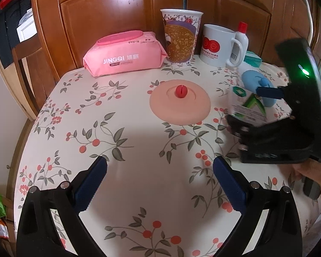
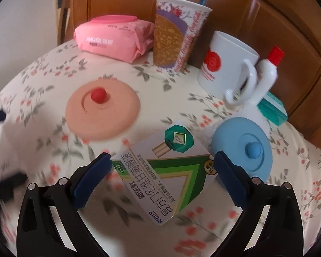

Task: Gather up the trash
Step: 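Move right tool to the white-green medicine box and grip it, then grip the pink silicone lid by its red knob with left tool while right tool holds the box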

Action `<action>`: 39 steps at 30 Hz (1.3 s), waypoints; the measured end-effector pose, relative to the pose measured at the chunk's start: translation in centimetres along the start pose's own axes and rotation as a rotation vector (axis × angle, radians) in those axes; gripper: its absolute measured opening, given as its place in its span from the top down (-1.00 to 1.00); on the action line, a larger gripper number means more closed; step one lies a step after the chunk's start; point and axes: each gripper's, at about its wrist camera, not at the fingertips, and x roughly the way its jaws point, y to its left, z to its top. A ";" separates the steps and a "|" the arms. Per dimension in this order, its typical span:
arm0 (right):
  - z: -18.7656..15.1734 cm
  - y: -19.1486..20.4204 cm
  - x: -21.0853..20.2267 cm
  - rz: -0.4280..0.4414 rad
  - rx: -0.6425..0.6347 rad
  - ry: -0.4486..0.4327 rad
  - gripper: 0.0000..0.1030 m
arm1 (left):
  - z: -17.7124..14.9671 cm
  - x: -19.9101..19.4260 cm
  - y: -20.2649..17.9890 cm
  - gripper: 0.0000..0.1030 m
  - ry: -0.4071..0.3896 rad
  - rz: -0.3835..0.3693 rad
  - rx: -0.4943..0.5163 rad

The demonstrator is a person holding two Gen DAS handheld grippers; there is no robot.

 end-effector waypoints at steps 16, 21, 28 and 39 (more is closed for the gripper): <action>-3.9 -3.4 -2.8 0.022 0.116 0.038 -0.88 | 3.2 2.1 -3.1 -0.90 -0.015 -0.034 0.029; -4.4 -3.0 -3.7 0.046 0.175 0.010 -0.88 | 5.1 4.0 -3.5 -0.43 -0.015 -0.059 0.015; -4.9 -3.2 -3.9 0.055 0.195 -0.011 -0.88 | 5.7 5.7 -3.5 0.11 -0.021 -0.029 0.009; -4.8 -2.7 -3.6 0.056 0.183 -0.007 -0.88 | 6.0 6.5 -3.1 0.50 -0.039 -0.033 0.002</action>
